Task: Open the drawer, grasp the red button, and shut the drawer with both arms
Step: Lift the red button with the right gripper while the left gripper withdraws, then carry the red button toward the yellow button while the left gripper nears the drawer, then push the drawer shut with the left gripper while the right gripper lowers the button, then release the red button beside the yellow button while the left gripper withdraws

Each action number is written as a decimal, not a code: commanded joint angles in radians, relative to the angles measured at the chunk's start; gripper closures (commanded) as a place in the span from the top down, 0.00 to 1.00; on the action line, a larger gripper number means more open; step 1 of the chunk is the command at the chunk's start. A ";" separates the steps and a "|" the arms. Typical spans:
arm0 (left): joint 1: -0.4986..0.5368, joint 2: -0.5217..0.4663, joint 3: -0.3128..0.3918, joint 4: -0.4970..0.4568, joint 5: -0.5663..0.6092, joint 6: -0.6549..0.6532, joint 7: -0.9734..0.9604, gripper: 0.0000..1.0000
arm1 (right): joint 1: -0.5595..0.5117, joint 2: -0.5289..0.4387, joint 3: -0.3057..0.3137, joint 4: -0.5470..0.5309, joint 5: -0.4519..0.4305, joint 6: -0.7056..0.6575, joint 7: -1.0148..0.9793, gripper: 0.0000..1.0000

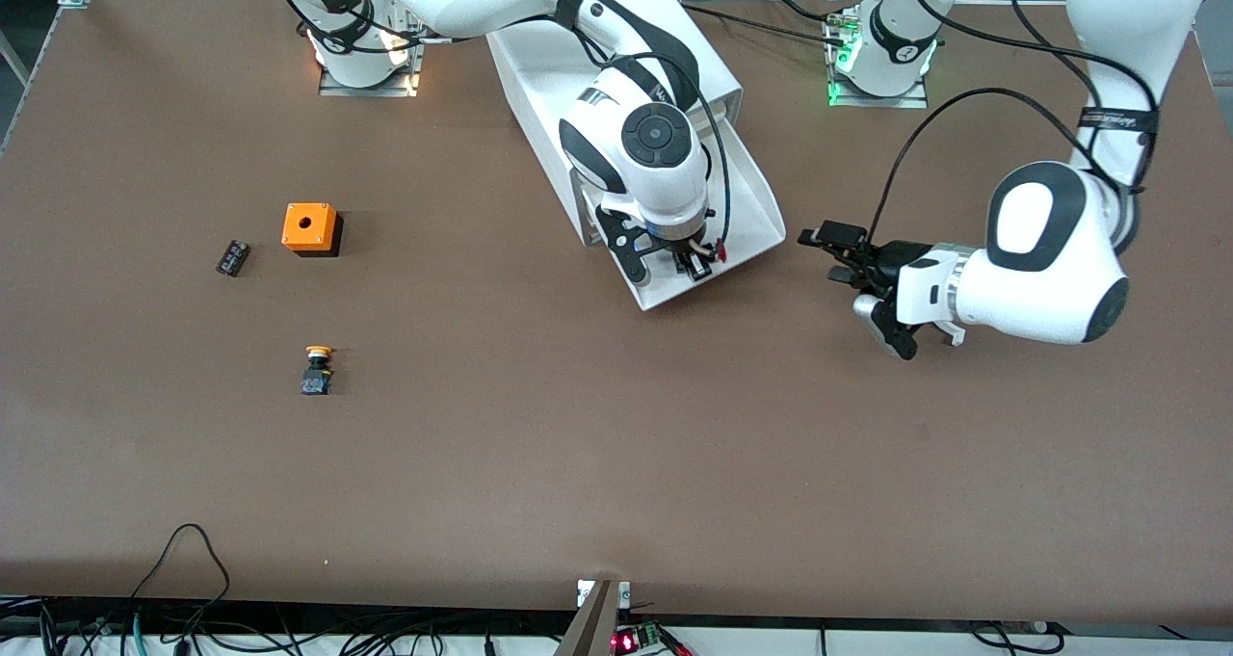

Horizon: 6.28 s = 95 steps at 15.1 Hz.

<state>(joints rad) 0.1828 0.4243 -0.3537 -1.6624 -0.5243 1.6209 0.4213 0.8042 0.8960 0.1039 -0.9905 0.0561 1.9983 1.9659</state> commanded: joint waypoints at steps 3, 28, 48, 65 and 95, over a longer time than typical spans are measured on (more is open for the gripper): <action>-0.009 0.001 -0.019 0.154 0.182 -0.104 -0.226 1.00 | 0.001 0.009 -0.006 0.035 -0.009 0.000 0.010 0.00; -0.161 0.060 -0.013 0.280 0.584 0.055 -0.755 1.00 | -0.477 -0.137 -0.006 0.013 0.067 -0.193 -1.335 0.00; -0.413 0.057 -0.074 -0.140 0.713 0.478 -1.529 1.00 | -0.720 -0.109 -0.012 -0.396 -0.067 0.137 -1.967 0.00; -0.381 0.037 -0.261 -0.243 0.509 0.471 -1.546 1.00 | -0.738 -0.114 -0.023 -0.502 -0.078 0.218 -1.961 0.75; -0.043 -0.052 -0.309 0.065 0.661 0.016 -0.942 1.00 | -0.740 -0.683 -0.107 -0.597 -0.061 -0.267 -1.863 1.00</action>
<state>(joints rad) 0.1097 0.3791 -0.6541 -1.6674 0.0907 1.7133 -0.6112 0.0673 0.2233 -0.0050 -1.6467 -0.0134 1.8397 0.0888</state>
